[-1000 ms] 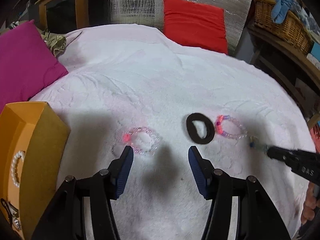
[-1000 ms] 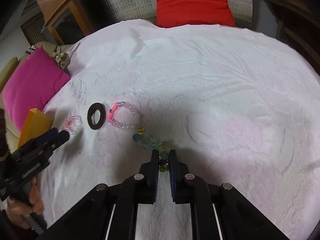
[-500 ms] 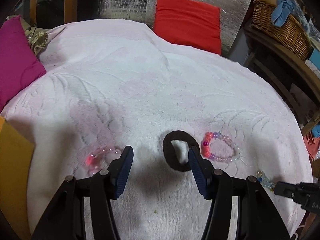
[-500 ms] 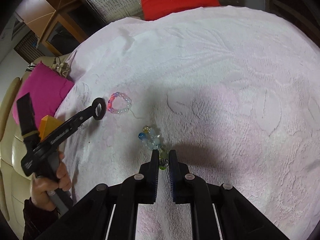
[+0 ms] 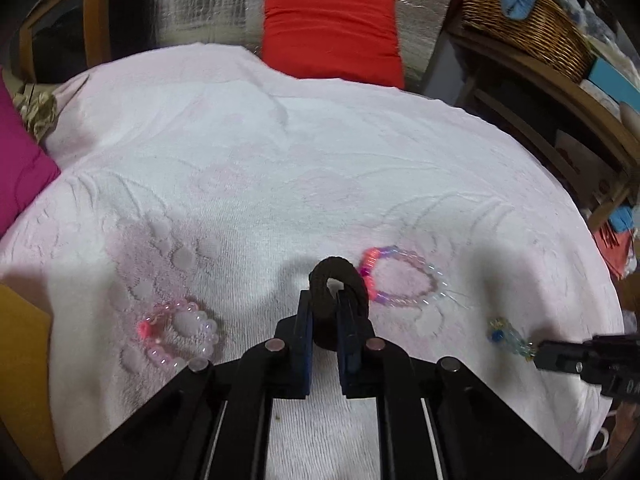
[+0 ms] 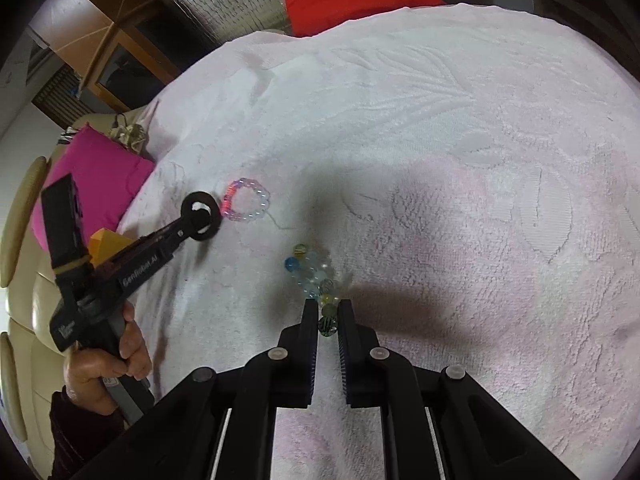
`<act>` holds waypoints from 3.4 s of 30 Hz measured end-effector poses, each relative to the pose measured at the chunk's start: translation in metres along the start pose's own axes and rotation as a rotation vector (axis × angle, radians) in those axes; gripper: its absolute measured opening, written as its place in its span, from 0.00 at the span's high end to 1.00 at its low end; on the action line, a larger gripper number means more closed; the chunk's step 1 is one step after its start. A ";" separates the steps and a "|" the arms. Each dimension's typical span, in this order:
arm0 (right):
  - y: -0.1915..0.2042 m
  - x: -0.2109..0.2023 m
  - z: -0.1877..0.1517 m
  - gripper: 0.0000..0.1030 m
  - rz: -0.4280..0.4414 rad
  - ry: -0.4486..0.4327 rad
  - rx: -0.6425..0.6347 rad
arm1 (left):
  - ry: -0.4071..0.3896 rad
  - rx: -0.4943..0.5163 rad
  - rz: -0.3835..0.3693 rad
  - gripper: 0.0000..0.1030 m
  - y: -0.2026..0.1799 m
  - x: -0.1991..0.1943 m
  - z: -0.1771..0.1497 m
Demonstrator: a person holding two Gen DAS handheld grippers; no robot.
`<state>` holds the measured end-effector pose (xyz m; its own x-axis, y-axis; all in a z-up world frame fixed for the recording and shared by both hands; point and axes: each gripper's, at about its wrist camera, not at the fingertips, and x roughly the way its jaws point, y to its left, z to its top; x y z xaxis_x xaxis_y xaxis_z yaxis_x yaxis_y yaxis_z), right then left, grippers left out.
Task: Organize jewelry
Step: 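Close the left gripper on the hair tie while the right gripper grasps the bead bracelet, then carry the hair tie with the left gripper while the right gripper drops the bead bracelet into the box, then open the left gripper over the orange box and withdraw both grippers, then grasp the clear pink-bead bracelet with the left gripper while the right gripper approaches the pink-purple bracelet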
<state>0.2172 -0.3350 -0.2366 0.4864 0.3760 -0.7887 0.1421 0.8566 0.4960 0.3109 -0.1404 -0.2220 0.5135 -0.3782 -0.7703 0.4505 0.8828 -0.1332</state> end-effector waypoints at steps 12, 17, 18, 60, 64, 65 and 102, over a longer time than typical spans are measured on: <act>0.017 -0.027 0.000 0.90 0.203 -0.095 0.039 | -0.077 0.001 0.010 0.90 0.006 -0.088 -0.029; 0.040 -0.033 -0.007 0.90 0.259 -0.111 0.008 | -0.149 -0.015 0.050 0.90 0.012 -0.136 -0.043; 0.048 -0.034 -0.008 0.90 0.266 -0.113 -0.004 | -0.160 -0.017 0.057 0.90 0.013 -0.144 -0.046; 0.367 0.126 -0.047 0.87 0.167 0.123 -0.350 | 0.073 -0.266 0.167 0.90 0.198 -0.210 -0.224; 0.367 0.115 -0.043 0.87 0.160 0.080 -0.373 | 0.061 -0.295 0.164 0.83 0.206 -0.217 -0.222; 0.363 0.108 -0.040 0.87 0.168 0.057 -0.373 | 0.054 -0.300 0.169 0.78 0.208 -0.221 -0.221; 0.040 0.043 0.046 0.72 0.030 -0.129 0.100 | -0.042 -0.335 0.154 0.71 0.087 -0.074 -0.061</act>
<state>0.2834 -0.3006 -0.2343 0.5974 0.3472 -0.7229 0.2076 0.8037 0.5576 0.2676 -0.0186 -0.2141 0.5895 -0.2392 -0.7716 0.1056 0.9698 -0.2200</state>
